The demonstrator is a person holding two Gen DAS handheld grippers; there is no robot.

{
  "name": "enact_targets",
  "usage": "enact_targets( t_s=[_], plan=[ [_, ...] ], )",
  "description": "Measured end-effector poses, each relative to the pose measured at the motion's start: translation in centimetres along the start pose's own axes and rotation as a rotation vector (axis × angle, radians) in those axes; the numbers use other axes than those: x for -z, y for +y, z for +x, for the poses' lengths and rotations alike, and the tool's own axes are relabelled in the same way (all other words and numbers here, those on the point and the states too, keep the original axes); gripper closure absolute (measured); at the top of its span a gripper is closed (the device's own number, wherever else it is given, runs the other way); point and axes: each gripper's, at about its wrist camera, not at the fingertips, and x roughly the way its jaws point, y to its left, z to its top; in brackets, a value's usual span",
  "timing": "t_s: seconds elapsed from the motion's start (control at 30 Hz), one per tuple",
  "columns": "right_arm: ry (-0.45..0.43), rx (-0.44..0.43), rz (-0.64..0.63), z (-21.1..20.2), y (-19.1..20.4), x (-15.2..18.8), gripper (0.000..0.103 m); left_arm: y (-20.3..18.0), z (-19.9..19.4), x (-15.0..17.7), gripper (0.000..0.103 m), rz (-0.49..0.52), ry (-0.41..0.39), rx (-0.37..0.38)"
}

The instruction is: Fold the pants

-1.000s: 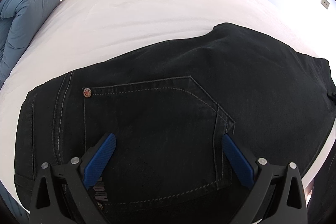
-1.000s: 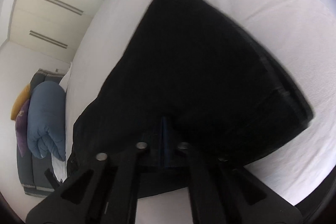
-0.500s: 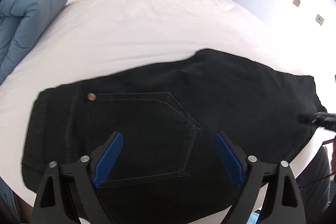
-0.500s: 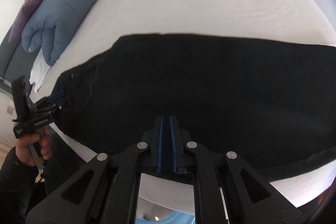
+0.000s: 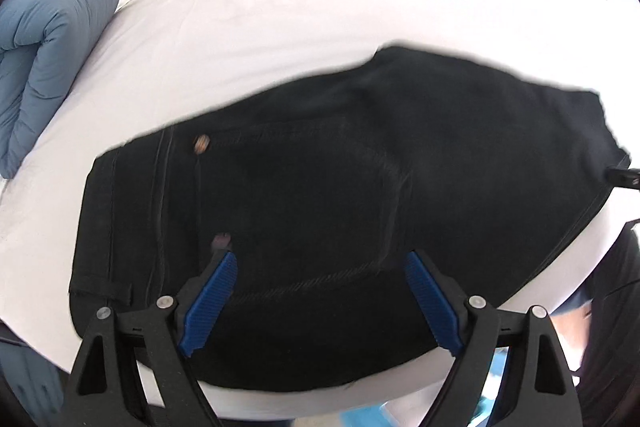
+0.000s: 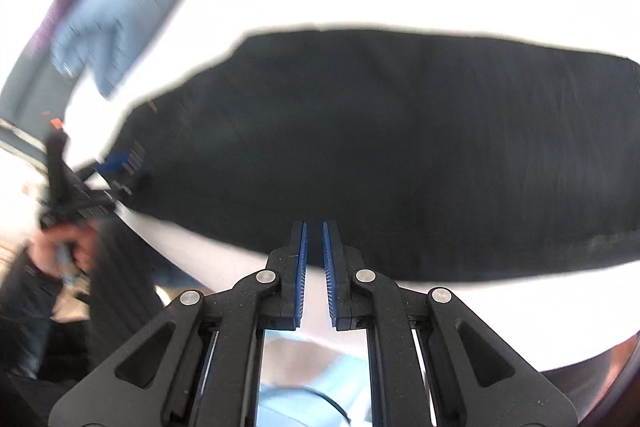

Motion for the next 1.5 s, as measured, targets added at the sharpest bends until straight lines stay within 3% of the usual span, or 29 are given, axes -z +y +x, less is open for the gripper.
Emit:
enact_targets(
  t_s=[0.17, 0.23, 0.33, 0.4, 0.43, 0.5, 0.6, 0.63, 0.7, 0.77, 0.83, 0.93, 1.0, 1.07, 1.13, 1.2, 1.27, 1.37, 1.43, 1.5],
  plan=[
    [-0.087, -0.115, 0.15, -0.3, -4.0, -3.5, 0.094, -5.8, 1.1, -7.9, 0.01, 0.007, -0.118, 0.238],
    [-0.094, -0.158, 0.212, 0.5, -5.7, -4.3, 0.094, -8.9, 3.5, -11.2, 0.005, 0.053, -0.108, 0.313],
    [-0.102, -0.163, 0.25, 1.6, -8.0, -4.7, 0.094, -12.4, 8.5, -14.9, 0.006, 0.129, -0.041, 0.299],
    [-0.057, -0.1, 0.28, 3.3, -10.2, -4.6, 0.094, -12.6, 11.6, -15.8, 0.008, 0.146, 0.01, 0.222],
    [-0.036, -0.063, 0.309, 3.0, -11.8, -4.2, 0.096, -11.8, 13.4, -16.3, 0.015, 0.137, 0.037, 0.167],
    [-0.081, -0.162, 0.392, 2.2, -14.2, -3.2, 0.096, -9.0, 15.3, -16.6, 0.024, 0.099, 0.038, 0.166],
    [-0.143, -0.109, 0.409, -0.2, -16.4, -1.9, 0.097, -7.2, 15.3, -17.0, 0.04, 0.083, 0.008, 0.182],
    [-0.163, -0.075, 0.435, -1.3, -17.1, -1.4, 0.097, -6.8, 15.2, -17.1, 0.039, 0.08, -0.004, 0.161],
    [-0.196, -0.033, 0.46, -4.1, -18.0, -0.4, 0.096, -5.0, 14.4, -17.3, 0.03, 0.027, -0.053, -0.008],
    [-0.213, -0.018, 0.448, -5.3, -17.1, -0.7, 0.094, -2.4, 13.2, -17.0, 0.03, -0.121, -0.099, 0.016],
    [-0.218, -0.094, 0.391, -5.3, -15.3, -1.9, 0.094, -1.8, 12.1, -16.3, 0.029, -0.193, -0.105, 0.053],
    [-0.171, -0.206, 0.297, -2.3, -12.1, -5.2, 0.094, -5.4, 9.8, -13.8, 0.023, -0.08, -0.093, 0.118],
    [-0.107, -0.26, 0.256, 0.5, -10.3, -7.4, 0.094, -8.1, 8.8, -11.9, 0.016, -0.009, -0.087, 0.116],
    [-0.033, -0.285, 0.238, 3.7, -9.3, -8.9, 0.094, -10.3, 9.3, -9.6, 0.009, 0.004, -0.041, 0.063],
    [0.015, -0.207, 0.248, 6.6, -9.5, -9.7, 0.094, -10.3, 11.6, -8.4, 0.009, -0.041, 0.037, 0.039],
    [-0.011, -0.289, 0.315, 7.8, -11.6, -10.3, 0.097, -10.3, 11.6, -7.6, 0.008, -0.052, 0.002, 0.042],
    [-0.09, -0.24, 0.413, 6.0, -14.6, -10.2, 0.099, -11.1, 11.7, -7.8, 0.008, -0.025, 0.021, 0.017],
    [-0.246, -0.08, 0.55, 1.4, -19.8, -8.9, 0.099, -11.3, 11.9, -8.1, 0.006, -0.035, 0.027, 0.022],
    [-0.316, -0.02, 0.656, -1.6, -22.8, -7.8, 0.098, -11.8, 12.2, -8.6, 0.005, -0.03, 0.023, 0.016],
    [-0.368, 0.07, 0.651, -4.6, -22.0, -6.9, 0.092, -11.5, 11.8, -8.2, 0.005, -0.033, 0.014, 0.018]
  ],
)
